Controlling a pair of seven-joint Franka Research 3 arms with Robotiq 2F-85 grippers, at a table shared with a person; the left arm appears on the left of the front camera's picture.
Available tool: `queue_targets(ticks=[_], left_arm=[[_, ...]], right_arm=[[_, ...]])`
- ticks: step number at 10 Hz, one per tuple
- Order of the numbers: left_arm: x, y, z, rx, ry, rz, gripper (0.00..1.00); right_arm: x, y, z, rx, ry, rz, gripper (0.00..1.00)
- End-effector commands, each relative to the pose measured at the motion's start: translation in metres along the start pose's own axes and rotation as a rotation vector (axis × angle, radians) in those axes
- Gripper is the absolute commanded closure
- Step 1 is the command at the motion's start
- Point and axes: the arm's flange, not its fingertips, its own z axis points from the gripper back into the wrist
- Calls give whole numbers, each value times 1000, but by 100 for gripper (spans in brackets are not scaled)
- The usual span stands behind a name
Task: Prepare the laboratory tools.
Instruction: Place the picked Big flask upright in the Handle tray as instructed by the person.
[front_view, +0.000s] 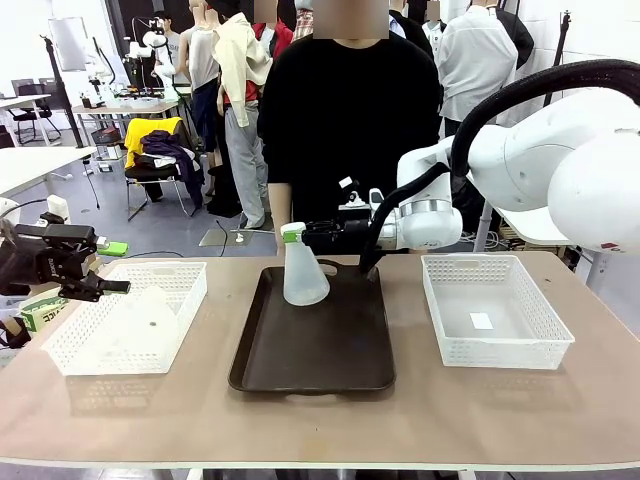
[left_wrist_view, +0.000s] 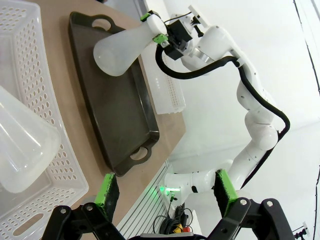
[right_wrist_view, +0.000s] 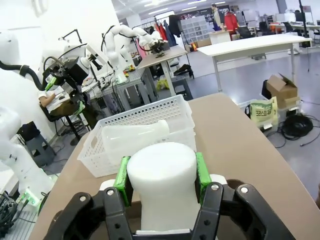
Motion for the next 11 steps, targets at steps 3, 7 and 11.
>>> queue_targets(ticks=[3,7,11], left_arm=[[0,-1,2,-15,-6,-3,0],[0,-1,2,-15,-6,-3,0],[0,-1,2,-15,-6,-3,0]], right_arm=[[7,3,3,14,9,-16,0],[4,6,3,11,46,-8,0],[2,3,-2,4,29,12,0]])
